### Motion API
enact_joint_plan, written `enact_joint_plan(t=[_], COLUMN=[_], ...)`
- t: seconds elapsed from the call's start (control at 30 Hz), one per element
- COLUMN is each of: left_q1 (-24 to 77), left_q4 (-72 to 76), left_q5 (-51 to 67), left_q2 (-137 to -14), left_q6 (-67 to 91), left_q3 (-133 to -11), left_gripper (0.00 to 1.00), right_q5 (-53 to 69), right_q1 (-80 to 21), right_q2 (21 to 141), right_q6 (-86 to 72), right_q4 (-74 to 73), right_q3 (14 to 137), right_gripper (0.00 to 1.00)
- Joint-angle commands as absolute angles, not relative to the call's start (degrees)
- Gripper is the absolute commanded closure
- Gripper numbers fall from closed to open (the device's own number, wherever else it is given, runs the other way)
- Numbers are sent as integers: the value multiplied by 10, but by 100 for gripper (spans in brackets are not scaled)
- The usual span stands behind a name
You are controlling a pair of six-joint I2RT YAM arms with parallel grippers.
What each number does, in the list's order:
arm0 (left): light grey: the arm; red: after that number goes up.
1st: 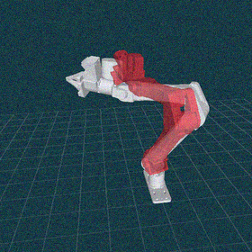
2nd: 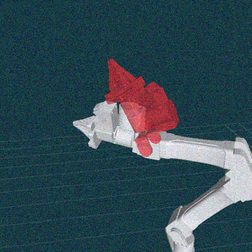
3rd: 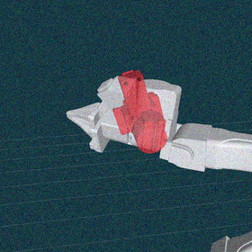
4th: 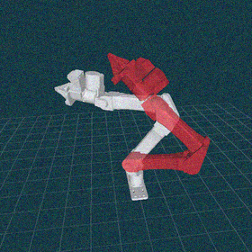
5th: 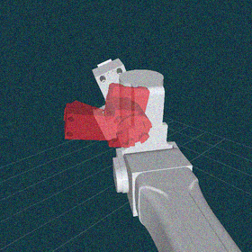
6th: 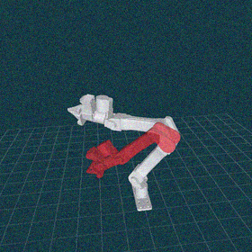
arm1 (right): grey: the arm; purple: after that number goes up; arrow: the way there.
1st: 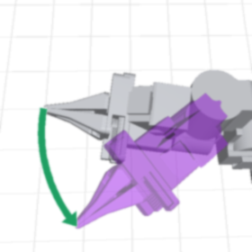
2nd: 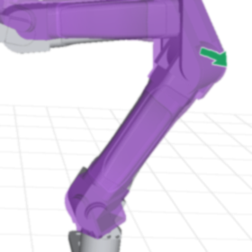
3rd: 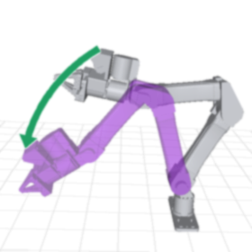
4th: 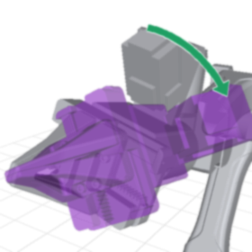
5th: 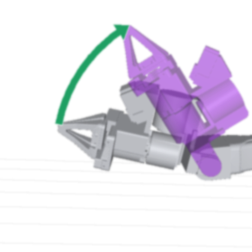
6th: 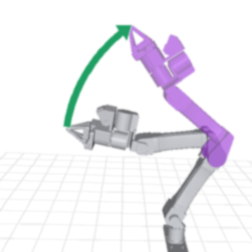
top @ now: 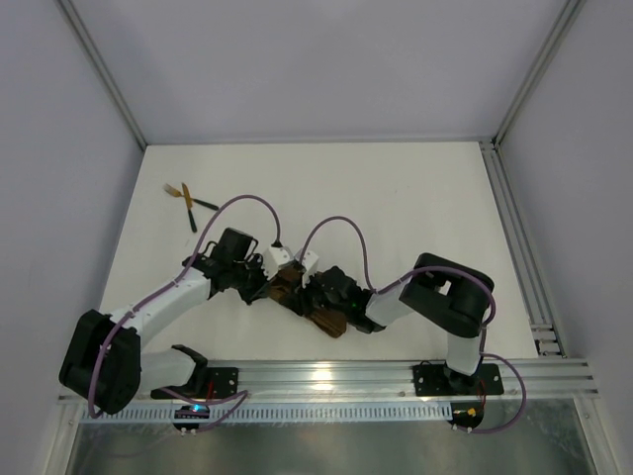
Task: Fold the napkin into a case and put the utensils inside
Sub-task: Fold the 2/3-rectangle-folded napkin at the center of the board.
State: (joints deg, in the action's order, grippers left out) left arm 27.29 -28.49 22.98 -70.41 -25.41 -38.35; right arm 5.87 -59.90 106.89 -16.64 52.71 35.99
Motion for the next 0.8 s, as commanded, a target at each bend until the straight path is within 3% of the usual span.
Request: enact_joint_plan(t=[0.0, 0.07, 0.17, 0.2, 0.3, 0.47, 0.77], left_q1=[275, 274, 267, 257, 223, 188, 249], left_q4=[-264, -263, -273, -279, -317, -345, -194], left_q5=[250, 243, 243, 252, 301, 292, 110], left_q2=[-708, -708, -699, -693, -661, -671, -758], left_q6=[-251, -245, -231, -228, -209, -176, -192], left_q3=[-404, -404, -412, -417, -454, -529, -469], left_gripper=[100, 96, 74, 59, 43, 41, 46], right_q5=[45, 43, 48, 50, 60, 64, 68], right_q1=[-605, -604, -605, -605, -605, -605, -605], right_q2=[1067, 1064, 1063, 1064, 1078, 1098, 1092], right_q6=[-180, -185, -195, -199, -215, -236, -235], right_q4=[556, 555, 548, 538, 520, 517, 506], right_q3=[373, 367, 362, 362, 367, 368, 371], right_gripper=[78, 83, 91, 94, 97, 97, 97])
